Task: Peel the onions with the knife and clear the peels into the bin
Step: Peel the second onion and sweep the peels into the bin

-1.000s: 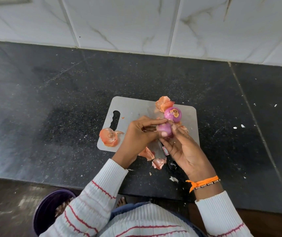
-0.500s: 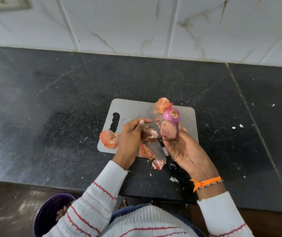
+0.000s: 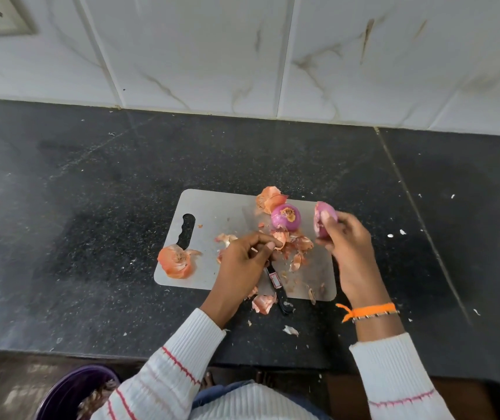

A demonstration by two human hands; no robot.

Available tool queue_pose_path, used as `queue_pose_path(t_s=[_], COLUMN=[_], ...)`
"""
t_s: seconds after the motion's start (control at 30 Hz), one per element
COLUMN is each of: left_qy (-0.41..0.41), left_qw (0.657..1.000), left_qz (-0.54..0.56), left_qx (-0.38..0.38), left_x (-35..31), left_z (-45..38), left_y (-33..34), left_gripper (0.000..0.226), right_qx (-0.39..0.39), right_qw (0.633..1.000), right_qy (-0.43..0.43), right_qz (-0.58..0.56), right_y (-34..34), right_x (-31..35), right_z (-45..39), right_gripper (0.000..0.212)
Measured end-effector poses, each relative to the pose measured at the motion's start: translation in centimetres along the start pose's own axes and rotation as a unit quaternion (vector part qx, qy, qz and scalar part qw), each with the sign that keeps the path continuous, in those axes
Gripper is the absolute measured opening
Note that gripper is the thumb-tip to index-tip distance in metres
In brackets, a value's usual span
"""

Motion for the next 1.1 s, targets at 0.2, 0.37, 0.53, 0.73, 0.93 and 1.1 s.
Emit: queue_pose_path(t_s=[0.2, 0.37, 0.53, 0.73, 0.93, 1.1], left_qy=[0.050, 0.035, -0.026, -0.045, -0.063, -0.078], left_qw=[0.975, 0.945, 0.892, 0.900, 0.934, 0.962], left_qz=[-0.213, -0.324, -0.451, -0.433, -0.350, -0.253], left_qx=[-0.032, -0.027, -0.016, -0.015, -0.023, -0.060], left_x=[0.5, 0.9, 0.9, 0.8, 0.9, 1.1], left_z=[-0.1, 0.5, 0.4, 0.1, -0.2, -0.3], left_y=[0.3, 0.5, 1.3, 1.7, 0.4, -1.9], left_gripper=[0.015, 0.006, 0.041, 0.038, 0.044, 0.053], right_qx=[-0.118, -0.124, -0.091, 0.054, 0.154, 0.047], right_qw=[0.932, 0.906, 0.880, 0.827, 0.845, 0.865], right_qy=[-0.068, -0.072, -0.161, -0.198, -0.211, -0.280], right_qz=[0.337, 0.399, 0.437, 0.523, 0.468, 0.414], right_y=[-0.4, 0.3, 0.7, 3.0, 4.9, 4.6], right_x=[-1.1, -1.8, 0.0, -3.9, -5.6, -2.1], right_z=[-4.4, -5.1, -1.5, 0.8, 1.6, 1.2], right_gripper=[0.037, 0.037, 0.016, 0.042, 0.046, 0.024])
Point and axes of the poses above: each hand's wrist, its own z-axis away from the middle knuckle, its own y-axis out of the palm, x = y × z, the point moved 6 cm from there along -z, towards the middle knuckle, and after that the axes turned 11 degrees about -z, right-handed, at the moved point
